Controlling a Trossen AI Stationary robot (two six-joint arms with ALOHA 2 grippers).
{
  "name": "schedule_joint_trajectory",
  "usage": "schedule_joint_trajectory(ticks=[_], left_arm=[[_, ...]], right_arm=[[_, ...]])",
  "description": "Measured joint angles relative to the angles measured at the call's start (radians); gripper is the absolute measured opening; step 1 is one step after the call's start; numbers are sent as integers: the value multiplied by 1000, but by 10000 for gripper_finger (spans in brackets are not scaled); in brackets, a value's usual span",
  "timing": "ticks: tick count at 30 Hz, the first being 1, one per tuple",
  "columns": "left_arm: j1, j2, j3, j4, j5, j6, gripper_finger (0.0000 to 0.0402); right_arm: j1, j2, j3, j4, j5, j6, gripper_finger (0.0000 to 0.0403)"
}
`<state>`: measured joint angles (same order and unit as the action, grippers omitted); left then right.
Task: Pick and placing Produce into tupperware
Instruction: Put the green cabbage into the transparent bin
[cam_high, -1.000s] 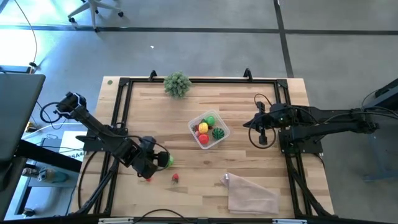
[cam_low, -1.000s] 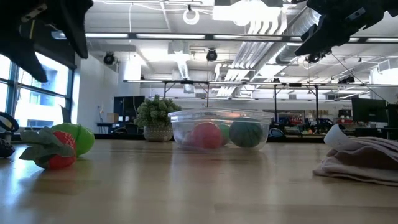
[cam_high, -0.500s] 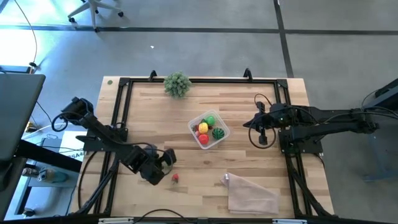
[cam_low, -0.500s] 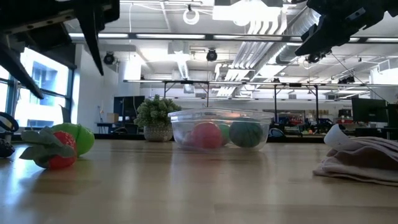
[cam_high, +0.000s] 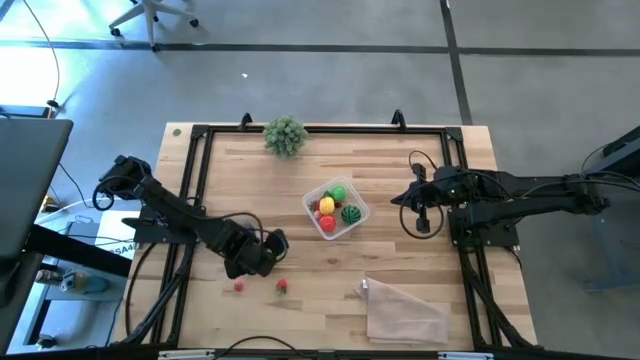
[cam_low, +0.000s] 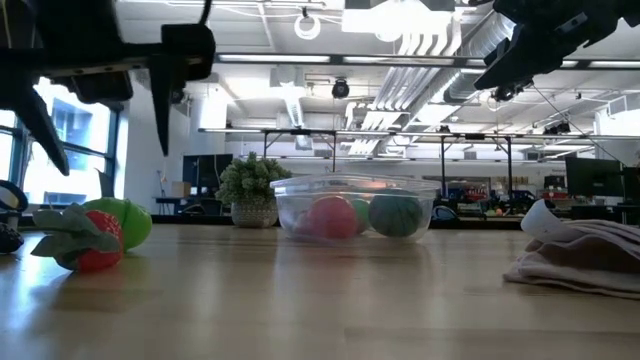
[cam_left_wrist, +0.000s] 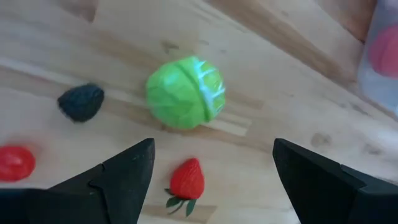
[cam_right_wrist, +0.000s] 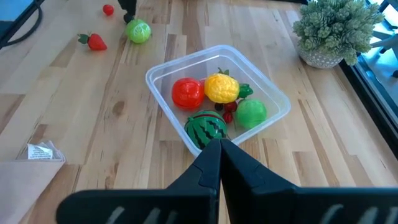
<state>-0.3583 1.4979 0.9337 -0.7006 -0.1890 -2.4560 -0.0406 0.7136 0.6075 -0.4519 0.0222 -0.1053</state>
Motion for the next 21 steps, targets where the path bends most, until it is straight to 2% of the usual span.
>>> schedule_joint_trajectory(ticks=[7, 21], left_arm=[[81, 40, 0, 6, 115, 64, 317], [90, 89, -1, -12, 149, 65, 317]], right_arm=[[0, 0, 0, 0, 0, 0, 0], [0, 0, 0, 0, 0, 0, 0]])
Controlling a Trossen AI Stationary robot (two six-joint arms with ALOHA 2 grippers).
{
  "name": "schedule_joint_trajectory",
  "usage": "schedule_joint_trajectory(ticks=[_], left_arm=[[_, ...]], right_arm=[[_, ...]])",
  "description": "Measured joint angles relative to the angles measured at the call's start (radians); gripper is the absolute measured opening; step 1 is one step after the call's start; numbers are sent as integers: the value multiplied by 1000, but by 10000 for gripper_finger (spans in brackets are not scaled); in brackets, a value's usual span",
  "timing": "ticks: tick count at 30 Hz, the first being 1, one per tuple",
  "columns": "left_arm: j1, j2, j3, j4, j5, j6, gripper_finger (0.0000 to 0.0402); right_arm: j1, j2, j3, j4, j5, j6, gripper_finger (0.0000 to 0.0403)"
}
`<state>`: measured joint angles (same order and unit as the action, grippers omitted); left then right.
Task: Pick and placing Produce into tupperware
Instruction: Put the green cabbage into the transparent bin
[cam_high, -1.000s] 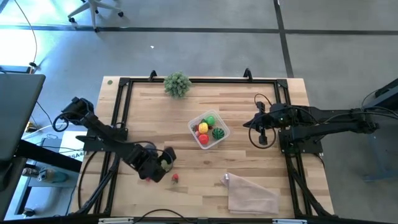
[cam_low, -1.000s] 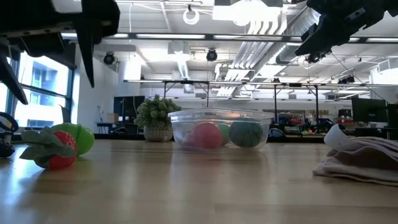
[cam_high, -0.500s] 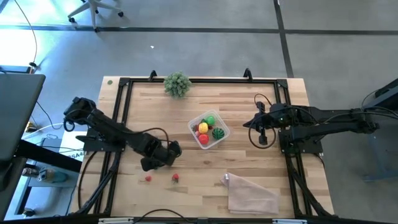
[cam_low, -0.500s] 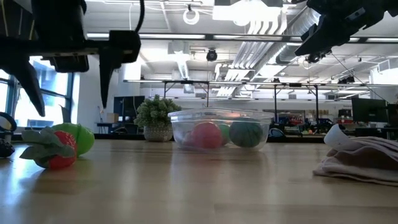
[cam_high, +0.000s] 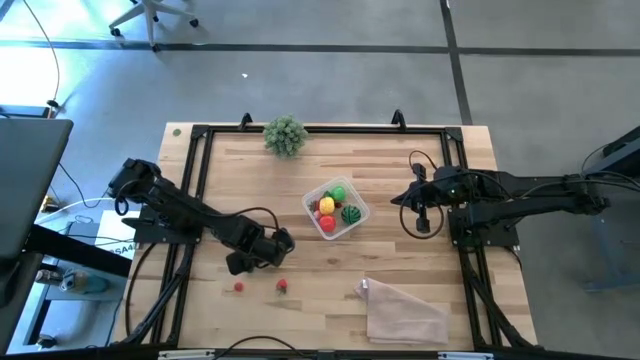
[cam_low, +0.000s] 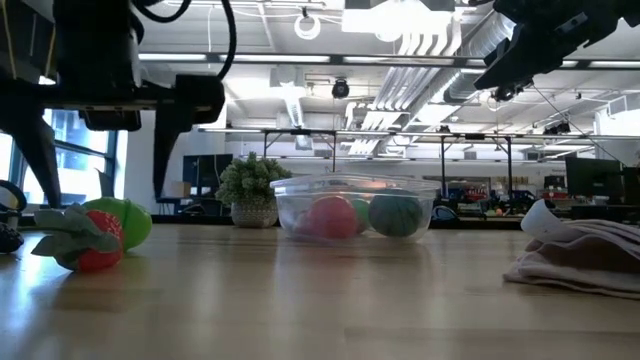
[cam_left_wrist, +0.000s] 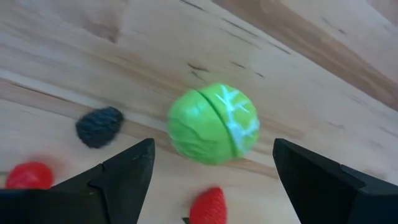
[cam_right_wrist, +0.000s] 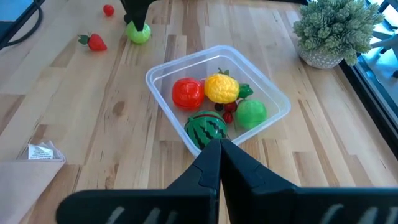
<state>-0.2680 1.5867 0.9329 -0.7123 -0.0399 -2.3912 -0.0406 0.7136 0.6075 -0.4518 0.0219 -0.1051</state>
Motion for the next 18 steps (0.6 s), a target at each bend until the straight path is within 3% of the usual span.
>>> schedule_joint_trajectory(ticks=[18], left_arm=[[0, 59, 0, 15, -13, 2, 317]], right_arm=[[0, 0, 0, 0, 0, 0, 0]])
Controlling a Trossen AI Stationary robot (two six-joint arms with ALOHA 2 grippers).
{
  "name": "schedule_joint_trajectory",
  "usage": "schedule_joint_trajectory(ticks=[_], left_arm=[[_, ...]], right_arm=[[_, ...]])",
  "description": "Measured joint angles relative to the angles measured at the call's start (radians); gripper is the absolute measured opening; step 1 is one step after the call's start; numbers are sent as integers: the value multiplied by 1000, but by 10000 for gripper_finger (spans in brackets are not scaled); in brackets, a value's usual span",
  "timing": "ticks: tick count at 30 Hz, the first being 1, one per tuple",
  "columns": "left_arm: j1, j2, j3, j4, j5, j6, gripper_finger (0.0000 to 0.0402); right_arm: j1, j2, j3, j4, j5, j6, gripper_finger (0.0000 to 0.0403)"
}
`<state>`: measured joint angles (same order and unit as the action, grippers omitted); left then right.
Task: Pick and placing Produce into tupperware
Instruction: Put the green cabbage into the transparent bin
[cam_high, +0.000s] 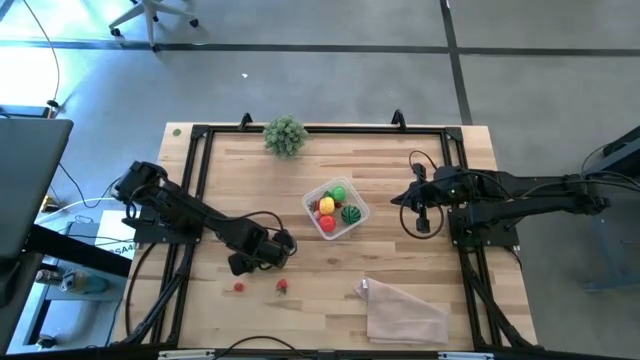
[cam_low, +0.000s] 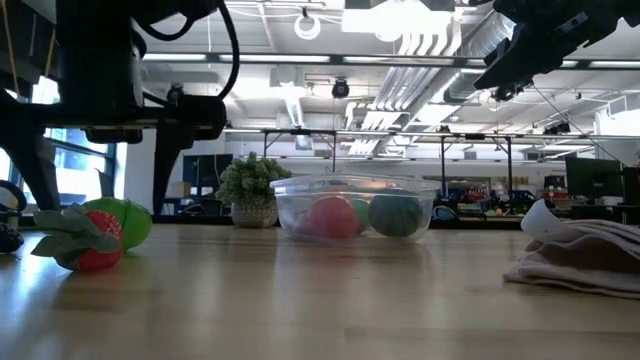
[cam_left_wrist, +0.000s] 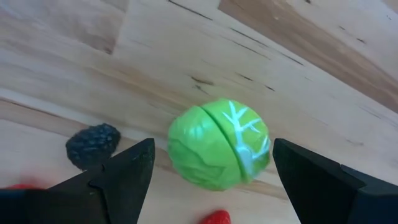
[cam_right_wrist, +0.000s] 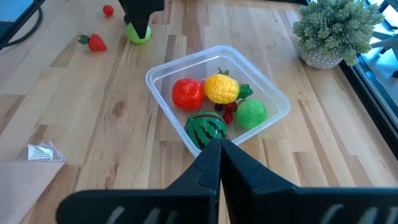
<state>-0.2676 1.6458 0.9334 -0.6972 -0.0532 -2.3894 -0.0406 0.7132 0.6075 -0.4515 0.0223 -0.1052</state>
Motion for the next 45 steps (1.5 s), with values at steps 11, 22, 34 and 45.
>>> schedule_joint_trajectory(ticks=[11, 22, 34, 45], left_arm=[[0, 27, 1, 28, -19, 12, 317], [0, 27, 0, 16, -27, 14, 317], [0, 68, 2, 12, -22, 2, 267], [0, 68, 1, 7, -12, -1, 244]], right_arm=[[0, 0, 0, 0, 0, 0, 0], [0, 0, 0, 0, 0, 0, 0], [0, 0, 0, 0, 0, 0, 0], [0, 0, 0, 0, 0, 0, 0]])
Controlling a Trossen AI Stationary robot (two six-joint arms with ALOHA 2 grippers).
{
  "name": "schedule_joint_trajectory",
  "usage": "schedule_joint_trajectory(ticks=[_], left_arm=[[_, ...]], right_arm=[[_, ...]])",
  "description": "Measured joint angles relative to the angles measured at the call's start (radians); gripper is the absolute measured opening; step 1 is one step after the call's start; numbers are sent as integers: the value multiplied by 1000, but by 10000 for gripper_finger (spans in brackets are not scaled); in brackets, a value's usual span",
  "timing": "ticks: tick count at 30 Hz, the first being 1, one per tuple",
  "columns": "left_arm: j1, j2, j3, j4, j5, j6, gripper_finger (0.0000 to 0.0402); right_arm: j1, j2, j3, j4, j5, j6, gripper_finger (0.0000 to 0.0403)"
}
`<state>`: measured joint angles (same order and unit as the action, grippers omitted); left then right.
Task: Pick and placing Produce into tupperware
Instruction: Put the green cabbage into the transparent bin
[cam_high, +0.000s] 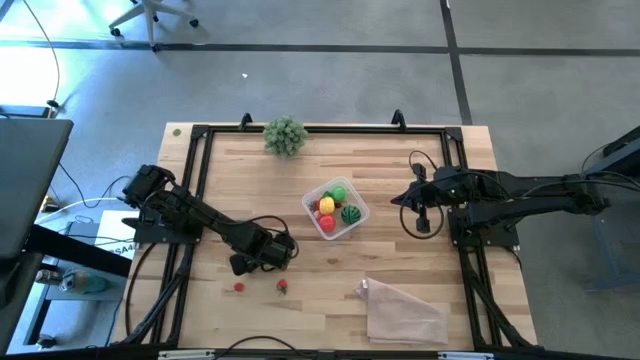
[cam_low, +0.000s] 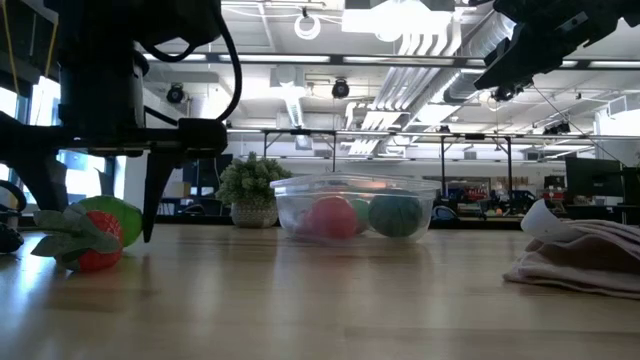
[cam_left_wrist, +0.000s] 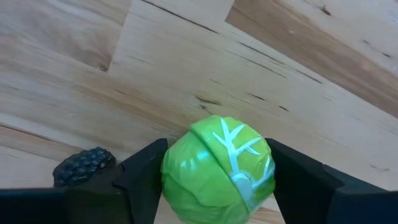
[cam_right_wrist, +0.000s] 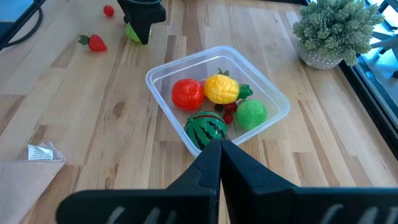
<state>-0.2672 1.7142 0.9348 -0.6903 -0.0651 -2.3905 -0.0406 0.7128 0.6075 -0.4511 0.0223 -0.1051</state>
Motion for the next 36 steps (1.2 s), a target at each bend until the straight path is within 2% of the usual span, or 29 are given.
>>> schedule_joint_trajectory(ticks=[15, 24, 31, 36], left_arm=[[0, 0, 0, 2, -7, -2, 241], [-1, -36, 27, -23, -58, 21, 240], [5, -91, 124, -115, -184, 86, 243], [69, -96, 278, -236, -213, 195, 243]], right_arm=[[0, 0, 0, 0, 0, 0, 0], [0, 0, 0, 0, 0, 0, 0], [0, 0, 0, 0, 0, 0, 0], [0, 0, 0, -1, 0, 0, 0]])
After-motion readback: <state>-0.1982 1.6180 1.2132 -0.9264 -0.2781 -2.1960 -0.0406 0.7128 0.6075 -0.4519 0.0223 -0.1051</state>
